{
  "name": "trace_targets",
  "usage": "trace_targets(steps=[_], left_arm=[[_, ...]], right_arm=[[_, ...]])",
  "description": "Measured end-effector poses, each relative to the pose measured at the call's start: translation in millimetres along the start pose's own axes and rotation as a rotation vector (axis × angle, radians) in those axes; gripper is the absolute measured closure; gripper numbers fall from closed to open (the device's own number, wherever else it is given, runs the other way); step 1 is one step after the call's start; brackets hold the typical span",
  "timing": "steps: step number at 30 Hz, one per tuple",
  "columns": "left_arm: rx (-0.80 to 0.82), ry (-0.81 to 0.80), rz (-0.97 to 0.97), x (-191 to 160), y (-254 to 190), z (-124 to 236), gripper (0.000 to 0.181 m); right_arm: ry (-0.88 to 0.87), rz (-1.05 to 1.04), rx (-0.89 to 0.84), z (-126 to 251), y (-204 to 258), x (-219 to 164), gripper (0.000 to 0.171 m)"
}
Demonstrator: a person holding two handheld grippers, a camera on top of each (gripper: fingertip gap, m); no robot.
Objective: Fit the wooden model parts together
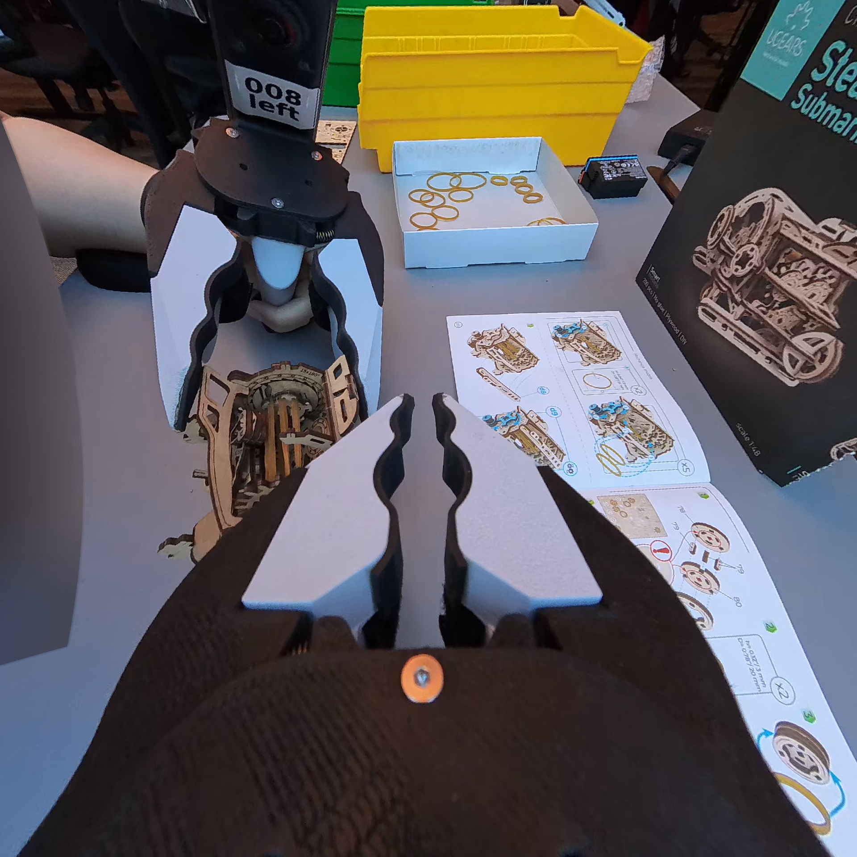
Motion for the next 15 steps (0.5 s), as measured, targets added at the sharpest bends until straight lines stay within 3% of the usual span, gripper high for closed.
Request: trace_targets(steps=[6, 15], left_arm=[[0.006, 0.003, -0.029, -0.4, -1.8, -0.2, 0.106], [0.037, 0.028, -0.266, -6.1, -16.4, -3.2, 0.106]], right_arm=[[0.003, 0.011, -0.014, 0.1, -1.1, -1.1, 0.163], [-0.006, 0.026, -0.032, 1.7, -2.0, 0.1, 0.163]])
Point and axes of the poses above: each gripper's, where its closed fingertips meet, z back along the fingers, x out of its top, y = z × x across the jaws, the point moved 7 cm from there along z, back along the fingers, and after that the axes turned 9 degrees about z, right-handed, at the moved point
